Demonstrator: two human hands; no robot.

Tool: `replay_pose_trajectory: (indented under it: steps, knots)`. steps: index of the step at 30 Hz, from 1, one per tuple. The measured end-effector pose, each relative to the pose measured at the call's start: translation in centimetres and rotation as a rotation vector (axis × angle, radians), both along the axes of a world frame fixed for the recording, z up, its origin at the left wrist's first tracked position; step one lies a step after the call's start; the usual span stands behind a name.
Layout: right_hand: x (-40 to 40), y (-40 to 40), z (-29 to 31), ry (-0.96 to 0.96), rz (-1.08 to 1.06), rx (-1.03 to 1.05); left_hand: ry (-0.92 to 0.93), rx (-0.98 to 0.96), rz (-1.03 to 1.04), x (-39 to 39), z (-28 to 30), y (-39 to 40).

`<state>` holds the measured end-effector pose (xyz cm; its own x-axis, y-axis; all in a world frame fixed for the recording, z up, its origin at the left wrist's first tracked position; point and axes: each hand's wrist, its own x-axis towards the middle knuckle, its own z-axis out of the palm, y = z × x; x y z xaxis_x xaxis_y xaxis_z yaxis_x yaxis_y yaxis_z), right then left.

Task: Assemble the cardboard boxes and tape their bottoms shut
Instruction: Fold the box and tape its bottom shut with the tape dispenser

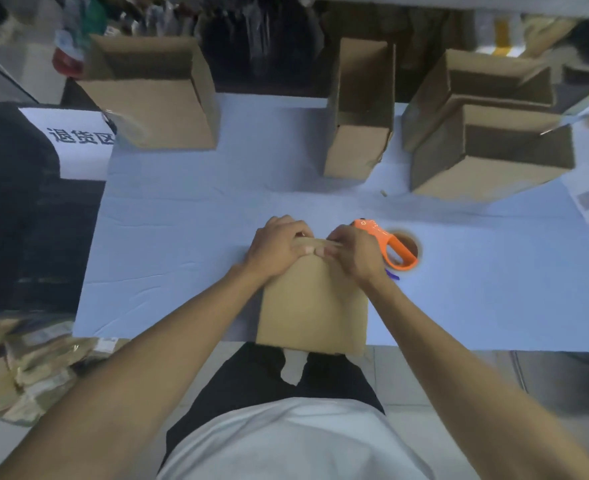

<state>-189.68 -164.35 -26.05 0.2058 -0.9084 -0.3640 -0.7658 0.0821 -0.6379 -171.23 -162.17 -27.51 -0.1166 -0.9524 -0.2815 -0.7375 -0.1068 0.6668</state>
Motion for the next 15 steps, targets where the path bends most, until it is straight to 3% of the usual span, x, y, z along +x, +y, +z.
replay_pose_trajectory:
  steps: [5, 15]
  knots:
    - [0.4, 1.6, -0.1, -0.177, -0.175, 0.102, 0.130, 0.035, 0.069, -0.3, -0.2, 0.6]
    - [1.6, 0.9, 0.6, -0.192, -0.120, 0.150, 0.062, 0.046, 0.074, 1.0, -0.3, -0.4]
